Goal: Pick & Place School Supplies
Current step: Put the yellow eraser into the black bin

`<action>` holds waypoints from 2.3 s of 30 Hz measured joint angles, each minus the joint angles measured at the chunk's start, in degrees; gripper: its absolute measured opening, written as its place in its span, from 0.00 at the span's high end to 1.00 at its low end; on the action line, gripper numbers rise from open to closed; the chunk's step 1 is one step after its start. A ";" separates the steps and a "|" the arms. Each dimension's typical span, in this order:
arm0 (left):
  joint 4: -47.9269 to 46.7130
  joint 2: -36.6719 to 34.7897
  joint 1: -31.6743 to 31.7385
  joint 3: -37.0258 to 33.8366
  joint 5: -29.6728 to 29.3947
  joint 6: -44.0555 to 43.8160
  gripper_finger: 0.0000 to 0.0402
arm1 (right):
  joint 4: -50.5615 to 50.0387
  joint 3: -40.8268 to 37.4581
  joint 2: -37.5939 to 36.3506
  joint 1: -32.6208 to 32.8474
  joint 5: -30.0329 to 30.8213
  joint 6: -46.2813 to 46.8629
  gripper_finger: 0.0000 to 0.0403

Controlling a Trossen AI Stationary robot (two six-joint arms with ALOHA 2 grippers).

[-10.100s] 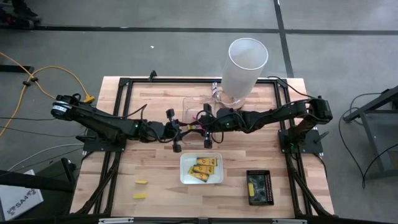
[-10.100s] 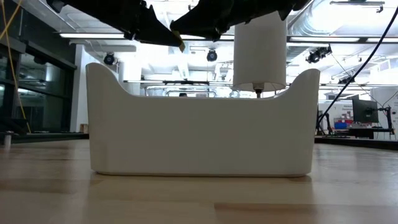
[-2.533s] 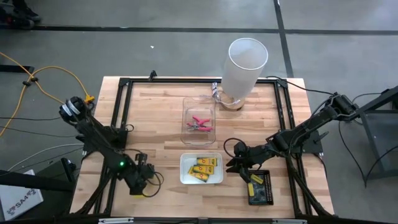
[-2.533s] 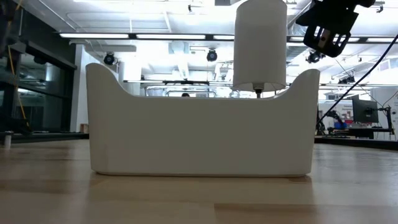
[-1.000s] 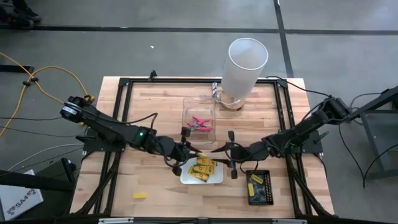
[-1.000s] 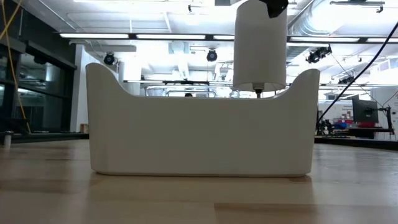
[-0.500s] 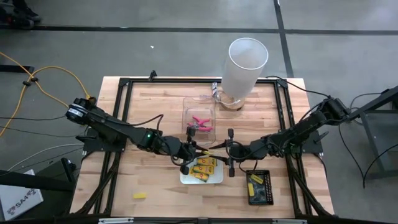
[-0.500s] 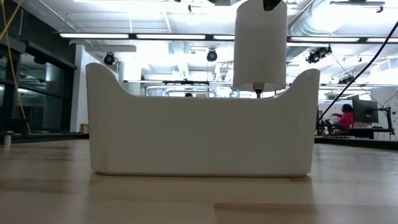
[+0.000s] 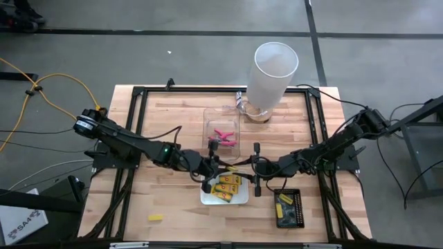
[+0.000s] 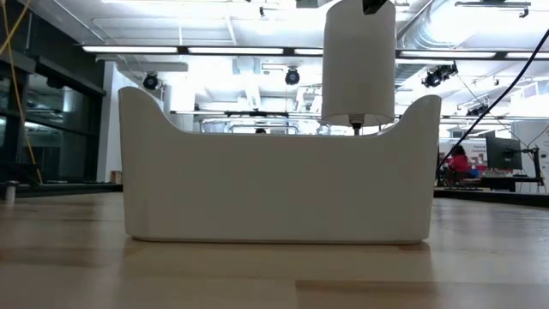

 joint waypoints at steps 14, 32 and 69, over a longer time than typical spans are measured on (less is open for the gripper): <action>0.21 0.00 0.05 0.00 0.04 1.16 0.92 | 0.00 0.00 -0.01 0.02 -0.96 -1.57 0.91; 0.39 0.00 0.23 0.00 0.00 -1.66 0.77 | 0.02 0.00 -0.03 0.02 -1.26 -1.16 0.92; 0.26 0.00 -1.85 0.00 1.16 -1.94 0.57 | -46.22 0.04 -17.19 9.93 5.35 40.40 0.92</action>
